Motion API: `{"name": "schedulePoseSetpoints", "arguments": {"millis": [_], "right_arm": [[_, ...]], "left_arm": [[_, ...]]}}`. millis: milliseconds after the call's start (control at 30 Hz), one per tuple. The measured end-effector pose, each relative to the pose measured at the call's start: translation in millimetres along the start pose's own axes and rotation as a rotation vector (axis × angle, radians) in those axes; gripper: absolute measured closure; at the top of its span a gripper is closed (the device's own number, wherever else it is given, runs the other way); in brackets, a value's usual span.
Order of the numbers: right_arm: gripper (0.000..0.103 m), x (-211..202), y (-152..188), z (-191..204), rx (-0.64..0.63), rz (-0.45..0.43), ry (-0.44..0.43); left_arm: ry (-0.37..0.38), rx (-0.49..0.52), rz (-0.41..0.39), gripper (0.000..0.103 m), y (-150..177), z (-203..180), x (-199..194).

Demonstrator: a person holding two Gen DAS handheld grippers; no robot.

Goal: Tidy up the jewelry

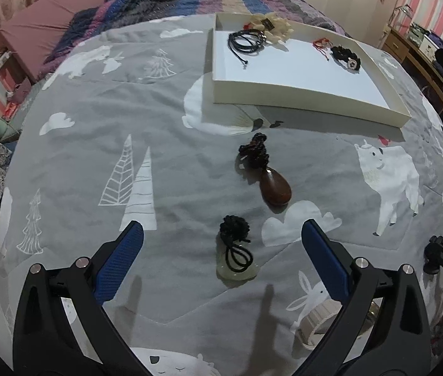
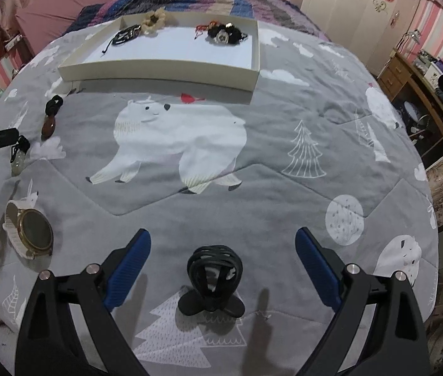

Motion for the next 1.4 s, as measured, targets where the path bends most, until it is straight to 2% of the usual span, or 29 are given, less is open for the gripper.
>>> {"name": "schedulePoseSetpoints", "arguments": {"millis": [233, 333, 467, 567, 633, 700, 767, 833, 900, 1000, 1067, 1100, 1133, 1400], "right_arm": [[0.010, -1.0, -6.5, 2.9, -0.020, 0.118, -0.042], [0.010, -0.4, -7.9, 1.3, -0.024, 0.209, -0.074], [0.010, 1.9, -8.8, -0.7, -0.037, 0.288, -0.080], [0.012, 5.4, -9.5, -1.3, -0.057, 0.307, -0.055], [0.025, 11.9, -6.1, -2.6, -0.051, 0.340, -0.058], [0.034, 16.8, -3.8, -3.1, -0.041, 0.374, -0.072], [0.042, 21.6, -0.3, -2.1, -0.049, 0.401, -0.068], [0.059, 25.5, 1.2, -1.4, -0.042, 0.418, -0.082], [0.065, 27.2, 0.8, -0.4, -0.044, 0.420, -0.087], [0.066, 27.7, -0.9, 2.0, -0.058, 0.411, -0.086], [0.066, 27.4, -2.4, 2.4, -0.065, 0.404, -0.084], [0.066, 26.9, -3.6, 2.0, -0.068, 0.397, -0.077], [0.066, 26.5, -4.9, 1.5, -0.071, 0.390, -0.070], [0.066, 24.7, -10.0, 0.1, -0.066, 0.359, -0.063]], "left_arm": [[0.007, 0.093, 0.096, 0.003, -11.2, -8.6, 8.3], [0.018, 0.151, 0.144, 0.003, -18.3, -16.1, 13.4], [0.001, 0.202, 0.158, 0.006, -30.7, -24.5, 19.6], [-0.002, 0.233, 0.143, 0.014, -40.9, -32.4, 24.5], [0.002, 0.232, 0.142, 0.017, -47.6, -36.0, 30.8], [0.009, 0.222, 0.154, 0.022, -53.3, -36.6, 38.6], [0.012, 0.222, 0.163, 0.029, -58.8, -37.4, 45.9], [0.027, 0.223, 0.184, 0.046, -61.3, -39.2, 52.4], [0.052, 0.220, 0.195, 0.049, -62.6, -40.9, 55.2], [0.046, 0.230, 0.187, 0.054, -65.1, -42.9, 55.8], [0.066, 0.228, 0.195, 0.066, -66.8, -44.4, 57.1], [0.073, 0.229, 0.202, 0.079, -67.4, -45.5, 58.1], [0.070, 0.232, 0.207, 0.083, -69.5, -48.8, 60.9], [0.091, 0.218, 0.204, 0.086, -73.0, -51.9, 65.5]]}}
Point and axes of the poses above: each gripper's, at about its wrist camera, not at the fingertips, and x roughly the way its jaws point, z to its left, y to its underside, the point moved 4 cm from there along x, roughly the way its jaws point, and after that the axes turned 13 degrees about -y, right-handed, at the moved point
